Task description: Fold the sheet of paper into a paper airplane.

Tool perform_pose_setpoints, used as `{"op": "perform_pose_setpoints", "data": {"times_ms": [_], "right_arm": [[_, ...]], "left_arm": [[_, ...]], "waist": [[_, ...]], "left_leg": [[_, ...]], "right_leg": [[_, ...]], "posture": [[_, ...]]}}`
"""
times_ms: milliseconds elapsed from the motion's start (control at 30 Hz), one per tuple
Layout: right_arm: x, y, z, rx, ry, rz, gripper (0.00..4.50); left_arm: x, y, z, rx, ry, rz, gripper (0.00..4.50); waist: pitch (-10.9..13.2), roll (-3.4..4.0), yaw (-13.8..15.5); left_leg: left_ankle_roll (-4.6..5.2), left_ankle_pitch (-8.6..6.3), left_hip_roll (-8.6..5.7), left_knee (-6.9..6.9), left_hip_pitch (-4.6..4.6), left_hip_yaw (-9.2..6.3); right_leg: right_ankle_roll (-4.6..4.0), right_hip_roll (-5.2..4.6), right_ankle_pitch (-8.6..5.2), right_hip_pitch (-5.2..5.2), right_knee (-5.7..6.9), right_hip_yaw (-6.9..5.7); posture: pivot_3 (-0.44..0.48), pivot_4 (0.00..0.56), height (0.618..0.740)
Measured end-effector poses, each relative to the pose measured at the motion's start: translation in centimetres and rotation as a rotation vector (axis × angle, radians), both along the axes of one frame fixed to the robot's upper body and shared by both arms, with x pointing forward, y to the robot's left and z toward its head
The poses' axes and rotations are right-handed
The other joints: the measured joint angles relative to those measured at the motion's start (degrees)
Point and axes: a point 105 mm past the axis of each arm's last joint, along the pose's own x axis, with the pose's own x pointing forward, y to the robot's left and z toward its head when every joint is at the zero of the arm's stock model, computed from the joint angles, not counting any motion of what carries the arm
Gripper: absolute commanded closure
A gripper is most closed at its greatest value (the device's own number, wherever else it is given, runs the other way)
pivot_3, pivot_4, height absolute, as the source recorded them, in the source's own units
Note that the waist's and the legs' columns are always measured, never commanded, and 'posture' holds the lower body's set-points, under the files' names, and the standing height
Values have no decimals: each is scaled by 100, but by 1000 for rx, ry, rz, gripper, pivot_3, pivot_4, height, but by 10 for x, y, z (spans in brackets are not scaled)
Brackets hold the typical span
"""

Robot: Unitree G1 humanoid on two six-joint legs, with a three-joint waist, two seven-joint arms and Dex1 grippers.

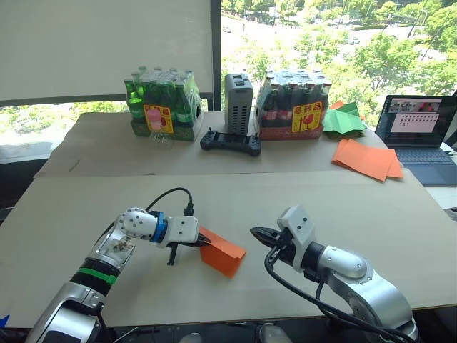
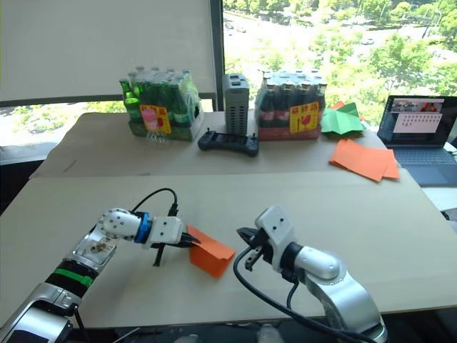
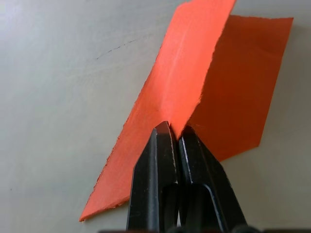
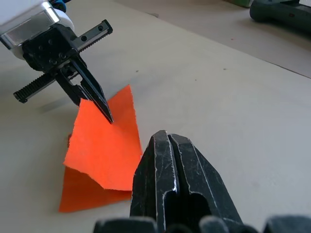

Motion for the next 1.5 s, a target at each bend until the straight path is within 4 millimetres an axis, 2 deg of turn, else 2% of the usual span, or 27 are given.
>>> {"op": "perform_pose_setpoints", "data": {"times_ms": [167,267,400,600,633,733,800,867,1033,1167,1267,1500], "right_arm": [[1,-2,2,-40,-35,25,4500],[3,0,2,-70,-58,66,4500],[3,1,-4,-121,-69,116,3293],[-3,7,-11,-188,-114,221,1213],[-4,9,-11,-195,-125,232,848],[-9,18,-13,-207,-148,286,848],[-14,24,-17,-225,-151,321,848],[-16,29,-20,-258,-179,345,848],[-6,42,-20,-270,-259,339,848],[4,51,-18,-288,-309,343,848],[9,54,-24,-321,-325,363,1625],[12,56,-35,-364,-355,401,4103]], "left_arm": [[1,8,6,-11,-16,133,4465],[-1,6,6,-3,-14,177,4465],[-5,4,3,-8,12,210,4500],[-14,3,2,-44,70,242,2652],[-15,4,5,-62,86,253,2608],[-19,9,24,-135,115,270,2608],[-23,19,37,-153,115,283,2608],[-30,31,42,-187,164,318,2608],[-51,59,32,-233,336,420,2608],[-55,67,21,-259,373,484,2608],[-58,64,17,-320,408,504,2608],[-63,64,17,-361,422,518,2608]], "waist": [[0,0,1],[0,0,2],[0,0,-1],[0,0,-3],[0,0,-4],[0,0,-12],[0,0,-35],[0,0,-61],[0,0,-125],[0,0,-109],[0,0,-85],[0,0,-112]], "left_leg": [[0,0,0,0,0,0],[0,0,0,1,1,0],[0,0,0,1,2,1],[0,0,0,2,2,1],[0,0,1,2,2,1],[0,0,4,3,2,0],[0,0,5,2,4,1],[0,0,5,2,4,1],[-1,0,6,2,6,0],[-2,1,5,4,7,0],[-2,1,3,4,6,-1],[-2,1,5,4,8,0]], "right_leg": [[3,-1,-2,0,0,0],[3,0,-2,1,1,-1],[-1,0,1,1,1,1],[-2,0,1,1,2,0],[-2,0,1,0,3,0],[-1,2,1,0,4,0],[-1,2,0,-1,4,0],[0,2,0,-1,4,0],[-2,3,1,-1,7,0],[-12,2,7,-1,6,0],[-15,-1,9,-1,6,0],[-21,2,13,-3,9,0]], "posture": [[0,150,723],[0,150,723],[0,150,723],[0,150,723],[0,150,723],[0,150,723],[0,150,723],[0,150,723],[0,150,723],[0,150,723],[0,150,723],[0,150,723]]}}
